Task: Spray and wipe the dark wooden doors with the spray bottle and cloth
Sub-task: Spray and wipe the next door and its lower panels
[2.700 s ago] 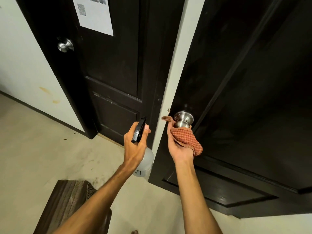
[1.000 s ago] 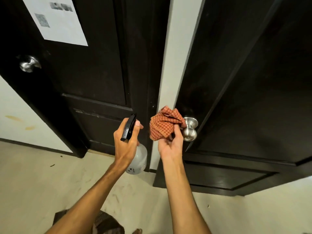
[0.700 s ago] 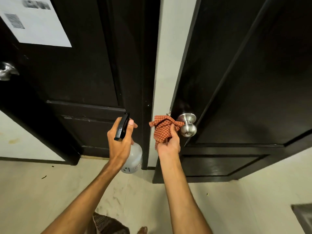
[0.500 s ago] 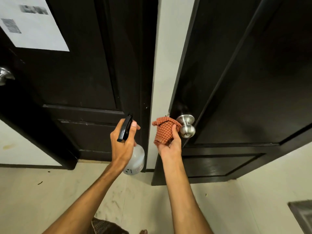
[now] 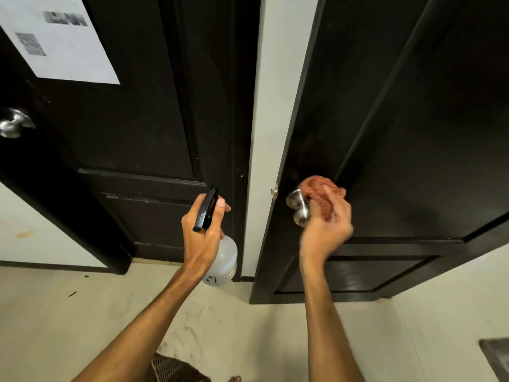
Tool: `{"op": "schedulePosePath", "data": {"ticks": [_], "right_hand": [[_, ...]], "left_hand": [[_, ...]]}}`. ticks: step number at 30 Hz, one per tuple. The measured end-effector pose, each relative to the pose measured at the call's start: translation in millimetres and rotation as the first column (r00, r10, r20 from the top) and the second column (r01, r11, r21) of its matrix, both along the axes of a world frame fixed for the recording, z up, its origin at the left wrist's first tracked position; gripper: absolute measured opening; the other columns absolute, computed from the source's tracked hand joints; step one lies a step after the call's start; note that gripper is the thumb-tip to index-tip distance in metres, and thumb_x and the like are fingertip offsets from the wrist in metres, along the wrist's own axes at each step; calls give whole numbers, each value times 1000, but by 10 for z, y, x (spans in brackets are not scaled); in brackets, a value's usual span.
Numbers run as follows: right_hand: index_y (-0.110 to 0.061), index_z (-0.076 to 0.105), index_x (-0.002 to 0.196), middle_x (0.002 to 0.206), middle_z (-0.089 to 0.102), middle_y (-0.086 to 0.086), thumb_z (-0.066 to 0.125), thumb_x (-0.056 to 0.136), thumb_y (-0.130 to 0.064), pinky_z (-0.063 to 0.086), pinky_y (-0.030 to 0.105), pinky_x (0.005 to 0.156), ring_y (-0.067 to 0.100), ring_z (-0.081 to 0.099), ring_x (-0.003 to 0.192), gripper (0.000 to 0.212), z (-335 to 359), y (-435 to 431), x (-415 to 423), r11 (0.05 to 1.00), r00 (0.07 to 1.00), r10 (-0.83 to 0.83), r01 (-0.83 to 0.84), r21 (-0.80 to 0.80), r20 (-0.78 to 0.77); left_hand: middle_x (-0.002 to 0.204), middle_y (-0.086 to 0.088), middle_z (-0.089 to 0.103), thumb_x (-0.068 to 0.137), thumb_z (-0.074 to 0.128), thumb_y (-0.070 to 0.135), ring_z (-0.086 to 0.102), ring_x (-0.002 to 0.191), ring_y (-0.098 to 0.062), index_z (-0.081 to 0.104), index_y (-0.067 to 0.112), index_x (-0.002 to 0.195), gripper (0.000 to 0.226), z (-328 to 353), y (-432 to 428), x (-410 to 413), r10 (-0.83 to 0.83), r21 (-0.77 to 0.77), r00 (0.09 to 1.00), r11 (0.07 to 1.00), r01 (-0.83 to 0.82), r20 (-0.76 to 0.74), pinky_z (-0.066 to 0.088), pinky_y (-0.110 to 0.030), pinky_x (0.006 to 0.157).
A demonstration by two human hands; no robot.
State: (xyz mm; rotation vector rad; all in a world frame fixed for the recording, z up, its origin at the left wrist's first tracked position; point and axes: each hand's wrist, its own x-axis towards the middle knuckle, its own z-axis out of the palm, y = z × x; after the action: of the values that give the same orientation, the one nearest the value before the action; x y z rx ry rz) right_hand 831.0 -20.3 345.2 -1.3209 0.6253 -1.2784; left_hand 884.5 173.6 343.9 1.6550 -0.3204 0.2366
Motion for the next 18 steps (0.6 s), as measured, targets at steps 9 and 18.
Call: {"op": "schedulePosePath", "data": {"ticks": [9,18], "right_hand": [[-14,76,106,120,63,8,72,74,3,45,49,102,27,54,115,36,-67,42,58,758,845,-269,-110,-642,-463],[-4,74,106,118,72,16,48,83,12,62,46,74,37,70,106,38,13,-291,-21,671,970,159,-243,701,185]], "left_hand": [[91,11,71,103,57,31,61,55,-15,62,30,104,6,73,-232,-138,-3,-40,1000,999,4,16,52,-18,52],[91,8,71,104,57,29,63,57,-16,62,23,108,9,41,-305,-194,16,-28,1000,999,-16,18,52,-19,52]]}}
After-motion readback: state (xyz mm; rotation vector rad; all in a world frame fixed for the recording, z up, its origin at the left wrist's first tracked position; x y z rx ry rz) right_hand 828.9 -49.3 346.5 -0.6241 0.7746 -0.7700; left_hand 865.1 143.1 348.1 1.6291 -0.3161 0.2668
